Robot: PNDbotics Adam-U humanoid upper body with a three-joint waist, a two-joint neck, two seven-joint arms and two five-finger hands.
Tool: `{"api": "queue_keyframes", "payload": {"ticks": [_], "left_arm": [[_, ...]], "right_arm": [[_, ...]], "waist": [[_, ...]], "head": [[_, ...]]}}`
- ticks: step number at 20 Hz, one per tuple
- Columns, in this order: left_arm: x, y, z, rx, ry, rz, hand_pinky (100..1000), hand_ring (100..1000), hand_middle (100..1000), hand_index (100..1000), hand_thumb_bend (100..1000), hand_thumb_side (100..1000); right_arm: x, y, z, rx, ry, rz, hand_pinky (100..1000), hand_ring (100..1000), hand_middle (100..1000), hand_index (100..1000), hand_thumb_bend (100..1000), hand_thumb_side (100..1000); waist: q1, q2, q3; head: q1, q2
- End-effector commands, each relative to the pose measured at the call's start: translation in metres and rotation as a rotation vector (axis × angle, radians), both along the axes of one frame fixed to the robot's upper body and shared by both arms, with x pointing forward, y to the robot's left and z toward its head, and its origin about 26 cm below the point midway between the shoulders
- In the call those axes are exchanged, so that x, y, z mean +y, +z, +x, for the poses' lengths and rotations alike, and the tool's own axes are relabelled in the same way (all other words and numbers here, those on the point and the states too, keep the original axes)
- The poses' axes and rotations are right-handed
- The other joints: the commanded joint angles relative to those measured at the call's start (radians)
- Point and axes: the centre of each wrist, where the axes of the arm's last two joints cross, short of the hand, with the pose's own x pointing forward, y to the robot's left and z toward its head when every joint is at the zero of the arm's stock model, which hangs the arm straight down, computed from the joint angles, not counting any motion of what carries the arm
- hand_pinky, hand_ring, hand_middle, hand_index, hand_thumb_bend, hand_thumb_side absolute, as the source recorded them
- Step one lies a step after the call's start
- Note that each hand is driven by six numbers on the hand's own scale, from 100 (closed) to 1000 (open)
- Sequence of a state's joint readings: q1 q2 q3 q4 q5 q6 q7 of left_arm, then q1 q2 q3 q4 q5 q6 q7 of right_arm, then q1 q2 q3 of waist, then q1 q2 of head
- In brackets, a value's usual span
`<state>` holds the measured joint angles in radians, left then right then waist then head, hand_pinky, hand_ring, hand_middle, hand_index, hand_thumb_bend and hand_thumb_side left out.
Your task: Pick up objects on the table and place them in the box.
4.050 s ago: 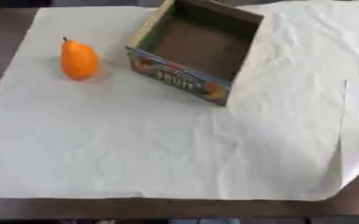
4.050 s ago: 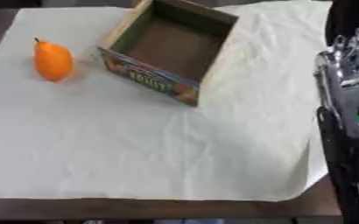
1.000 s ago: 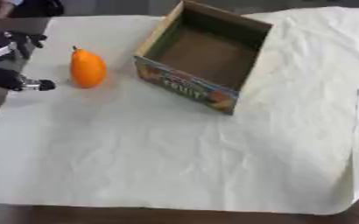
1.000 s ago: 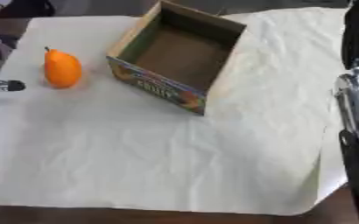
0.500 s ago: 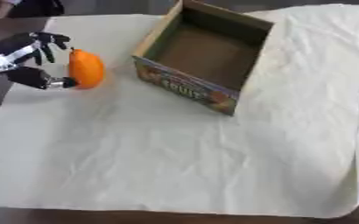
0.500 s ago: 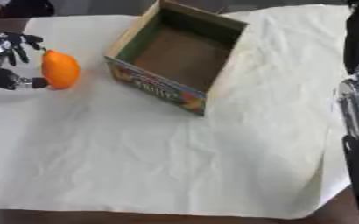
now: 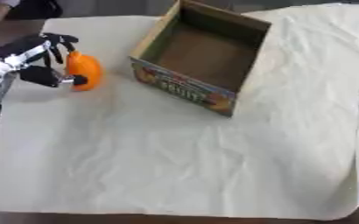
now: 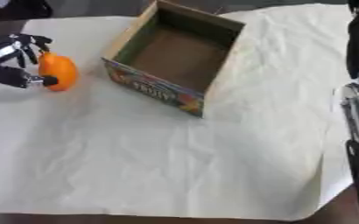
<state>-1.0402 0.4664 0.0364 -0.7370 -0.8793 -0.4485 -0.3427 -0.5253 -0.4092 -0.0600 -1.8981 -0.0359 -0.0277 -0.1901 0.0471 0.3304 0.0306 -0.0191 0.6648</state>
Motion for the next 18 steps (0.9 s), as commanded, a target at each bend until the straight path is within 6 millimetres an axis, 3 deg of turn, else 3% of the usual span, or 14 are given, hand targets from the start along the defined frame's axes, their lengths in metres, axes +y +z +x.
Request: {"api": "queue_keyframes", "payload": {"ticks": [1,4,8,11,13,18], "left_arm": [[0.006,0.013,0.001,-0.023,0.028,0.008,449,591,746,924,652,656],[0.007,0.008,0.001,-0.001,0.036,0.008,451,600,760,878,609,612],[0.008,0.004,0.002,0.028,0.033,0.010,439,597,760,863,462,466],[0.007,0.002,0.002,0.035,0.026,-0.009,386,544,714,840,268,308],[0.006,0.002,0.002,0.031,0.021,-0.031,373,535,705,812,117,263],[0.005,0.000,0.002,0.039,0.012,-0.076,369,532,706,760,100,229]], "right_arm": [[0.000,0.007,-0.001,-0.020,0.010,-0.010,883,946,496,716,100,1000],[0.000,0.006,0.000,-0.015,0.009,-0.008,884,948,495,716,100,1000],[0.000,0.006,0.000,-0.012,0.012,-0.004,885,950,494,715,100,1000],[0.000,0.005,0.000,-0.007,0.012,-0.001,886,952,493,714,100,1000],[0.000,0.004,0.001,-0.003,0.011,0.002,887,954,492,714,100,1000],[-0.001,0.002,0.001,0.005,0.005,0.007,889,956,491,714,100,1000]], "waist": [[0.000,-0.016,-0.003],[0.002,-0.012,-0.004],[0.003,-0.011,-0.004],[0.004,-0.011,-0.006],[0.004,-0.010,-0.007],[0.005,-0.011,-0.006]], "head": [[0.005,-0.011],[0.005,-0.007],[0.004,-0.004],[0.004,-0.004],[0.004,-0.003],[0.001,0.002]]}}
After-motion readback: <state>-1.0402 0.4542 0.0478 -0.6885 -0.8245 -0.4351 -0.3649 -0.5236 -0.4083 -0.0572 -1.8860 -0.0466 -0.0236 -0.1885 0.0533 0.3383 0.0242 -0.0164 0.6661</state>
